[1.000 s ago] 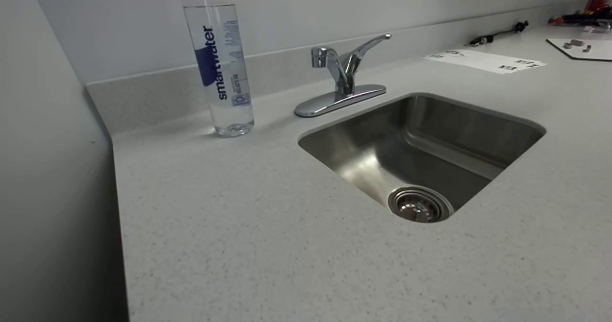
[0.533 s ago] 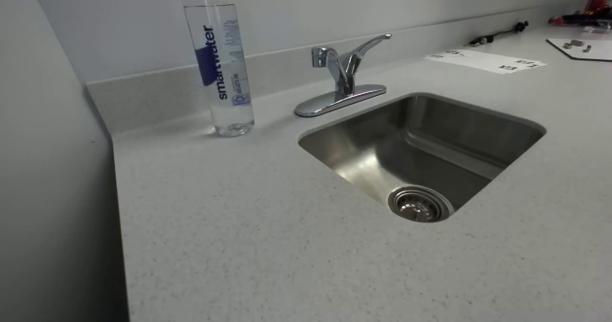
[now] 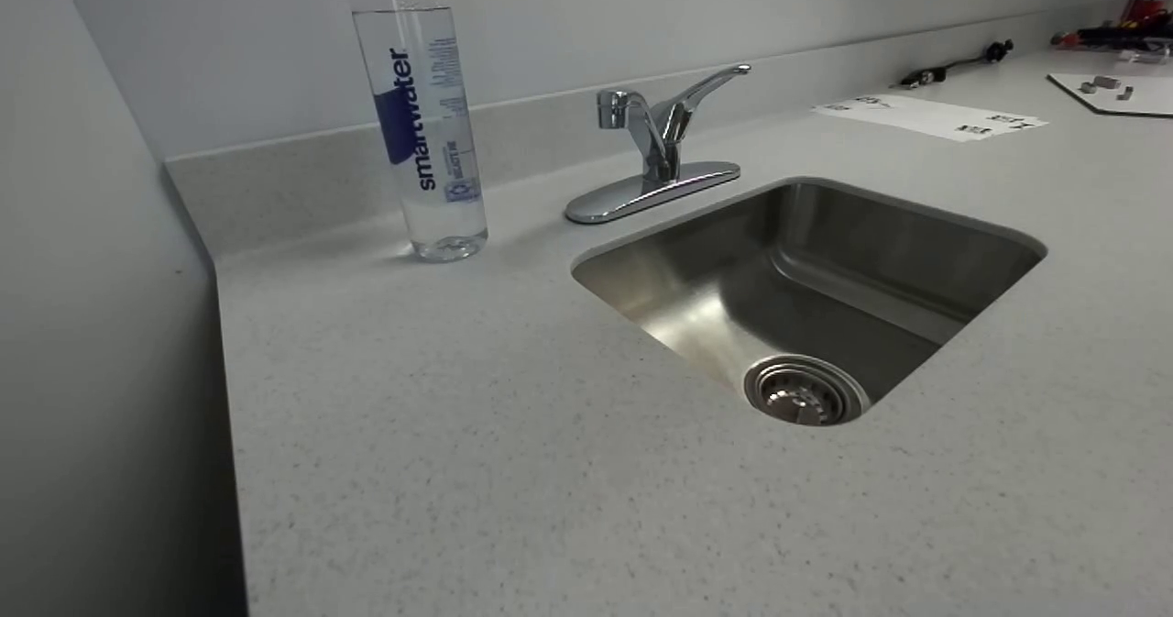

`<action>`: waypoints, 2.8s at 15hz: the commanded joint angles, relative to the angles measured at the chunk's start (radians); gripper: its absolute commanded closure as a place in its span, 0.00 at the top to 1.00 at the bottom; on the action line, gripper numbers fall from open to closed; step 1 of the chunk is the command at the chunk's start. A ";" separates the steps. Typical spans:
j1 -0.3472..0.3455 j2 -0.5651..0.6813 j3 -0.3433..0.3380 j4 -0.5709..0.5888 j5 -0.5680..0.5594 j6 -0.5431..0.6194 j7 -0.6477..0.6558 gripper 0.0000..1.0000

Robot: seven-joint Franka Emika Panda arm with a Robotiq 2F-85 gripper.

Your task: Turn the faucet to the right

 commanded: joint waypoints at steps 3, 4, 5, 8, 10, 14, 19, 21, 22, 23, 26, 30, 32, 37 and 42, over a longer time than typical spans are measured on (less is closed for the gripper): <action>0.025 0.014 0.018 -0.001 -0.002 0.023 0.002 1.00; 0.026 0.016 0.020 -0.001 -0.002 0.024 0.002 1.00; 0.026 0.017 0.021 0.000 -0.002 0.024 0.002 1.00; 0.026 0.017 0.020 0.000 -0.002 0.024 0.002 1.00; 0.026 0.017 0.020 0.000 -0.002 0.024 0.002 1.00; 0.026 0.022 0.022 -0.001 -0.004 0.028 0.007 1.00; 0.047 0.066 0.046 0.003 0.011 0.085 0.006 1.00; 0.064 0.099 0.067 0.006 0.018 0.122 0.020 1.00; 0.073 0.119 0.081 0.010 0.020 0.143 0.028 1.00; 0.081 0.139 0.091 0.016 0.022 0.164 0.036 1.00; 0.105 0.208 0.127 0.048 0.031 0.231 0.082 1.00; 0.124 0.297 0.162 0.130 0.041 0.283 0.137 1.00; 0.126 0.341 0.173 0.188 0.039 0.288 0.160 1.00; 0.117 0.461 0.178 0.377 0.020 0.277 0.197 1.00; 0.114 0.609 0.181 0.598 0.016 0.308 0.189 1.00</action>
